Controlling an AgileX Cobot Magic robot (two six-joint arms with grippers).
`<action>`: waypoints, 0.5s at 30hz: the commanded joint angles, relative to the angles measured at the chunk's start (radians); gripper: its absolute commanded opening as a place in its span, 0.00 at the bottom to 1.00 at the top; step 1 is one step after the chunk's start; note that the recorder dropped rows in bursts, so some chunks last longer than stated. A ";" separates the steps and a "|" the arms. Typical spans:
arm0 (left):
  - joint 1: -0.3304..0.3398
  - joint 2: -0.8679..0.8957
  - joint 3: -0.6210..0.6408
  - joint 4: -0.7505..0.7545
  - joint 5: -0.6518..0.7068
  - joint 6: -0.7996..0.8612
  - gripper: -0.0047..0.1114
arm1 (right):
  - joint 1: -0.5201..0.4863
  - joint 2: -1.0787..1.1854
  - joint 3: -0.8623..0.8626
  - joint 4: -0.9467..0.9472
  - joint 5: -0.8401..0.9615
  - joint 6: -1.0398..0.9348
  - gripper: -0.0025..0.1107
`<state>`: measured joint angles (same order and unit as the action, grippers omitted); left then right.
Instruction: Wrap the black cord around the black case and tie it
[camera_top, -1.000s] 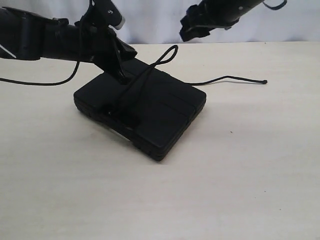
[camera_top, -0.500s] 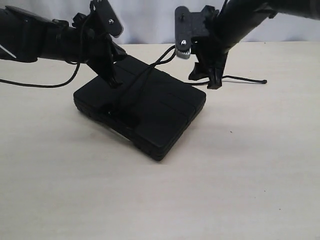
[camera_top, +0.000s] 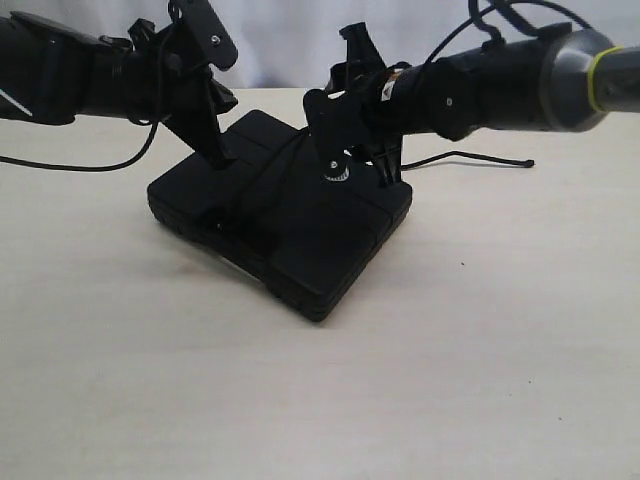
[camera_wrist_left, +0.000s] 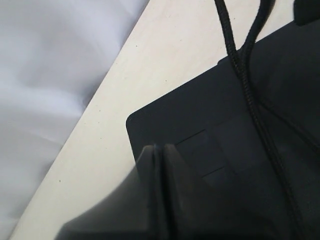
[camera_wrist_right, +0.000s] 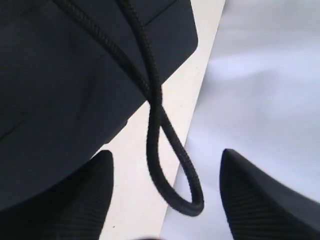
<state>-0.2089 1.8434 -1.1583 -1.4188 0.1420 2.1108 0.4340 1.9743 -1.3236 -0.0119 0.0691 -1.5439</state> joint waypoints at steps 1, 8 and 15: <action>0.001 -0.006 -0.006 -0.005 0.002 0.032 0.04 | 0.000 0.054 -0.002 -0.007 -0.161 -0.044 0.53; 0.001 -0.006 -0.006 -0.005 0.004 0.032 0.04 | 0.000 0.054 -0.002 0.136 -0.141 0.049 0.06; 0.001 -0.006 -0.006 0.013 0.038 0.032 0.04 | -0.033 -0.053 -0.053 0.306 0.280 0.082 0.06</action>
<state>-0.2089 1.8434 -1.1583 -1.4145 0.1479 2.1108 0.4258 1.9590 -1.3396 0.2109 0.1503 -1.4819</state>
